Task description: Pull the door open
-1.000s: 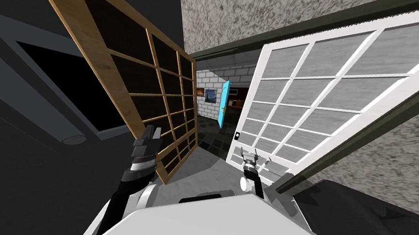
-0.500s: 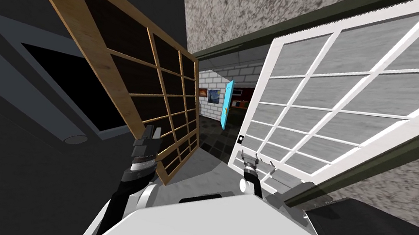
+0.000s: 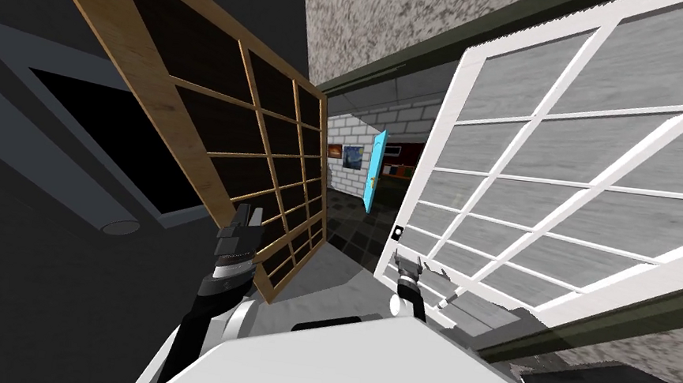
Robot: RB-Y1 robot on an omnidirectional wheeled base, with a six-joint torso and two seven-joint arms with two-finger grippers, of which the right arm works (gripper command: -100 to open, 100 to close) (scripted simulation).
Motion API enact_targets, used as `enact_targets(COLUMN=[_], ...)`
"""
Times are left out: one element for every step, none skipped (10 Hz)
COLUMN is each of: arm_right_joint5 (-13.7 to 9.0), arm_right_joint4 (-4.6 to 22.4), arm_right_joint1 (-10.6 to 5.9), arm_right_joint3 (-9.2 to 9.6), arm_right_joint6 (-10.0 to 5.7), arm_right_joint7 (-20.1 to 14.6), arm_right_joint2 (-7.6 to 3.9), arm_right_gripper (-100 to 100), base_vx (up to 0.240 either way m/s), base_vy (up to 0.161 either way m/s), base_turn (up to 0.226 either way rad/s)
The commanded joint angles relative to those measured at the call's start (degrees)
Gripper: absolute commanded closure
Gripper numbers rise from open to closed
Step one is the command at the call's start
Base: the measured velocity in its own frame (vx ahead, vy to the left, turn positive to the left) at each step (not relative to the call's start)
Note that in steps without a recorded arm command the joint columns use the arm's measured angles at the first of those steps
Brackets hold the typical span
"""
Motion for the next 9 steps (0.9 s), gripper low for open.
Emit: enact_targets(arm_right_joint5=[-0.71,-1.13,-1.56,-1.90,-2.23,-2.57,-3.21,-3.44,-3.90], arm_right_joint4=[2.63,3.90,5.17,6.21,7.23,8.24,10.17,10.87,12.28], arm_right_joint1=[-0.85,-1.22,-1.58,-1.88,-2.17,-2.46,-3.02,-3.22,-3.62], arm_right_joint3=[-0.42,-0.66,-0.90,-1.10,-1.30,-1.49,-1.86,-1.99,-2.26], arm_right_joint6=[-0.76,-1.09,-1.42,-1.69,-1.96,-2.22,-2.73,-2.91,-3.28], arm_right_joint7=[-1.79,-2.74,-3.69,-4.47,-5.22,-5.98,-7.42,-7.94,-8.99], arm_right_joint2=[-0.05,0.04,0.14,0.23,0.32,0.42,0.60,0.68,0.84], arm_right_gripper=[-100,-100,-100,-100,-100,-100,-100,-100,-100], base_vx=[0.075,0.072,0.067,0.075,0.067,0.062,0.112,0.105,0.077], base_vy=[-0.055,-0.060,-0.062,-0.059,-0.059,-0.046,-0.064,-0.071,-0.068], base_turn=[0.083,0.077,0.108,0.077,0.065,0.067,0.089,0.083,0.103])
